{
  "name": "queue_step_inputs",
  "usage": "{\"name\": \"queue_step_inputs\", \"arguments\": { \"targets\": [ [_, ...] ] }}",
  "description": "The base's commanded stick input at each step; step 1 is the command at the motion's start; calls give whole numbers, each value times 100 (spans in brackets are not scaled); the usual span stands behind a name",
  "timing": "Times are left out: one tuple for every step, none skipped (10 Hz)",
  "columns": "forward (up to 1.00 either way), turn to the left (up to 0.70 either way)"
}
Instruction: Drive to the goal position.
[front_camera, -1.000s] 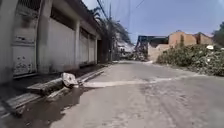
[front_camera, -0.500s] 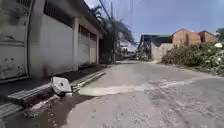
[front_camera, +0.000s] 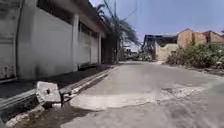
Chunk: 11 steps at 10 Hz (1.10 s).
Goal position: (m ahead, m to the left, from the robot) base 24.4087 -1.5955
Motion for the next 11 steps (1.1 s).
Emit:
{"name": "queue_step_inputs", "arguments": {
  "targets": [
    [100,-39],
    [100,-39],
    [100,-39],
    [100,-18],
    [100,-4],
    [100,-2],
    [100,-2],
    [100,-2],
    [100,-3],
    [100,-3],
    [100,-3]
  ]
}}
